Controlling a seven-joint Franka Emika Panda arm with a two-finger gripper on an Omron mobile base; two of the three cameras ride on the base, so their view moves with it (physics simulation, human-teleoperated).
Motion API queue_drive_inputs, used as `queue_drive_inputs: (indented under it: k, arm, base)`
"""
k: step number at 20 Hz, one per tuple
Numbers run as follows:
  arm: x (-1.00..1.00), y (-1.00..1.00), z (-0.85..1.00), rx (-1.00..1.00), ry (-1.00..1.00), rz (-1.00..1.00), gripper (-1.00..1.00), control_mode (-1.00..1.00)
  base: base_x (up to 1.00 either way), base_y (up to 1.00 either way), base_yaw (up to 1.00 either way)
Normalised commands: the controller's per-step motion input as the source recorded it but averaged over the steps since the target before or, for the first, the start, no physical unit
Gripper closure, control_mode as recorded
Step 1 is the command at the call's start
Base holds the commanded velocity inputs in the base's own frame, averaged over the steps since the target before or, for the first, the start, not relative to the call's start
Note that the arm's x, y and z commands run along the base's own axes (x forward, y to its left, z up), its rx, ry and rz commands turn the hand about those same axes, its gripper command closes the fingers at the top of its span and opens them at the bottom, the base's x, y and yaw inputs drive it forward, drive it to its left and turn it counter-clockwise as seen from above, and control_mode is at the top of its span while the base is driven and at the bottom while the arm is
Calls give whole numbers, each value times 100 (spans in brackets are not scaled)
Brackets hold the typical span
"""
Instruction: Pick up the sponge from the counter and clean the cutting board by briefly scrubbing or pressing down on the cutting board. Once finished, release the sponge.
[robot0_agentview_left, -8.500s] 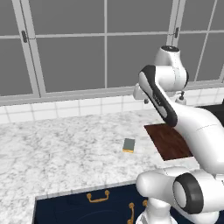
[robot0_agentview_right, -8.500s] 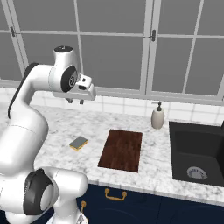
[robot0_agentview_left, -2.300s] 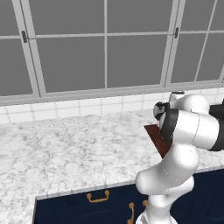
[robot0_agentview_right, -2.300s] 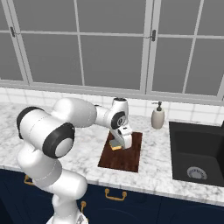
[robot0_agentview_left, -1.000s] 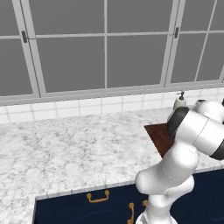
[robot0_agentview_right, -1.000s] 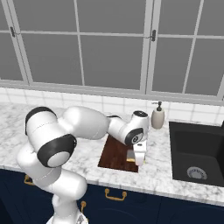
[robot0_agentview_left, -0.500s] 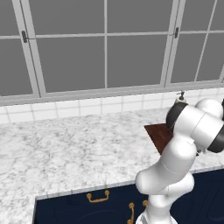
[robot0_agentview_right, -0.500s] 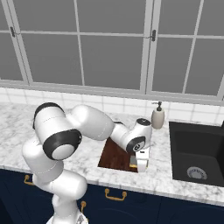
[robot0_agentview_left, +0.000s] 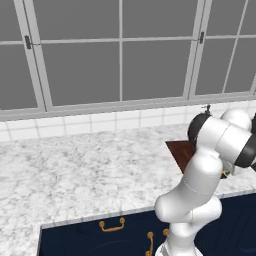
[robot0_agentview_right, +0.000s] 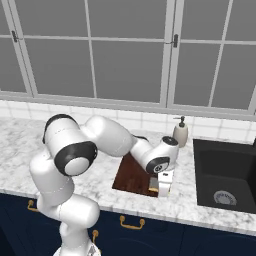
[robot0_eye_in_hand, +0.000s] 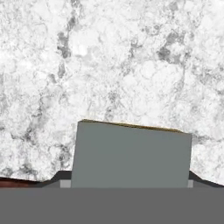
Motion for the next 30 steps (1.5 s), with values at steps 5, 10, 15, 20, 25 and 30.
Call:
queue_drive_inputs:
  k: [5, 10, 15, 20, 25, 30]
  arm:
    - [41, 22, -25, -3, -11, -6, 100, -100]
    - [34, 47, -30, -11, -11, -10, 100, -100]
    - [34, 37, -52, -9, -9, -8, 100, -100]
    - [54, 47, -28, -10, -11, -5, 100, -100]
    - [61, 51, -35, -14, -9, 0, 100, -100]
    - [64, 34, -39, -11, -12, 2, 100, -100]
  base:
    - [0, 0, 0]
    - [0, 0, 0]
    - [0, 0, 0]
    - [0, 0, 0]
    - [0, 0, 0]
    - [0, 0, 0]
